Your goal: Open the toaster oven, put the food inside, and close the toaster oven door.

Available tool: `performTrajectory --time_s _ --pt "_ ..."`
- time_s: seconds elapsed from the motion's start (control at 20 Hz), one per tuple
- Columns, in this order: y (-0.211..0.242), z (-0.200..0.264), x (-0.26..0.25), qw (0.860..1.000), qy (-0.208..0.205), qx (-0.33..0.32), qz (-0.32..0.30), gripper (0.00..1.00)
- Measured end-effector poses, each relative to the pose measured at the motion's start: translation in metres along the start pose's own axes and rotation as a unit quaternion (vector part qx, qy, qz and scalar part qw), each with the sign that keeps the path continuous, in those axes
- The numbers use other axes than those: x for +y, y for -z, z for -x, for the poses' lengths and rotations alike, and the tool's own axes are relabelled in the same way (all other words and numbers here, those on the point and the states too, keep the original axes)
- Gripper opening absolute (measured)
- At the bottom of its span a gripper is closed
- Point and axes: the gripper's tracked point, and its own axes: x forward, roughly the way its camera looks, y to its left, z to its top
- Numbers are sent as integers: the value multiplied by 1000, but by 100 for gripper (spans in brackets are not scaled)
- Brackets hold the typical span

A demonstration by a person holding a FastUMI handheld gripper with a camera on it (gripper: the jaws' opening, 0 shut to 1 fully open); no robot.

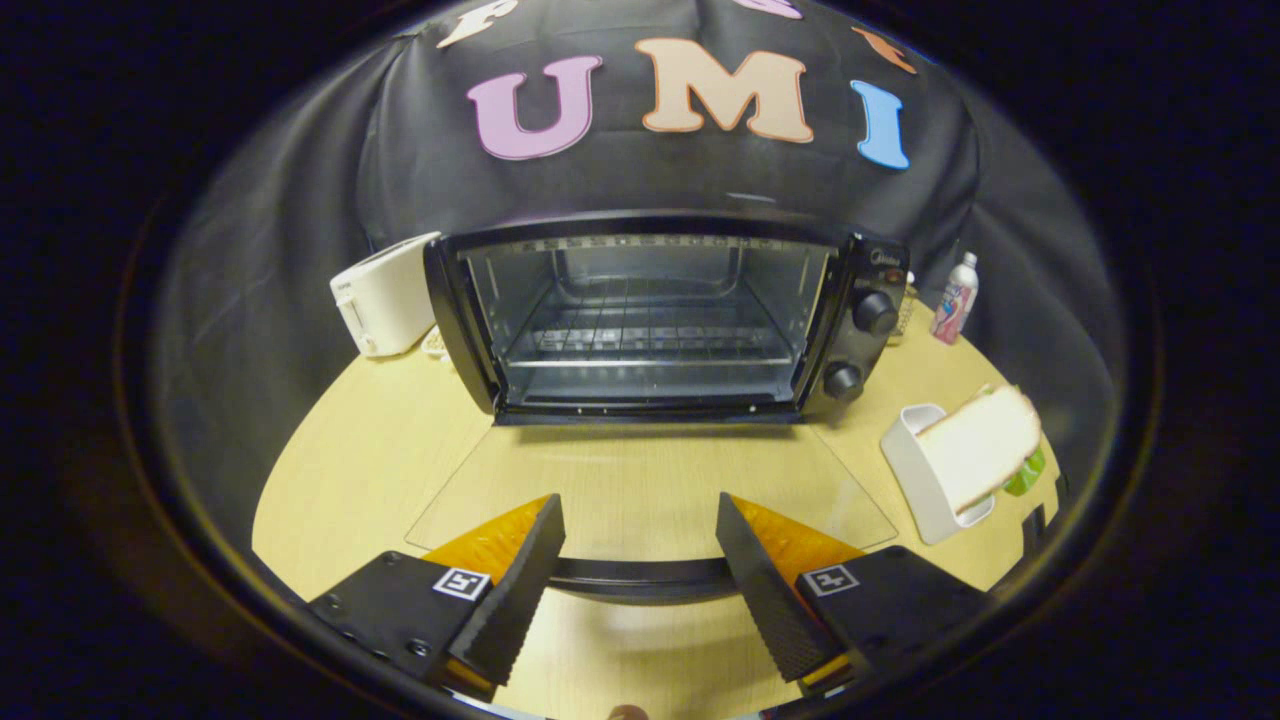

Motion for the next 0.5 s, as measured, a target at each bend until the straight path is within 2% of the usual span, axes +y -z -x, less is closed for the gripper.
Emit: performTrajectory --time_s 0.2,0.5 --pt "24 -7 -3 1000 7 29 0 98" --pt "14 -5 -14 1000 23 20 1 97"
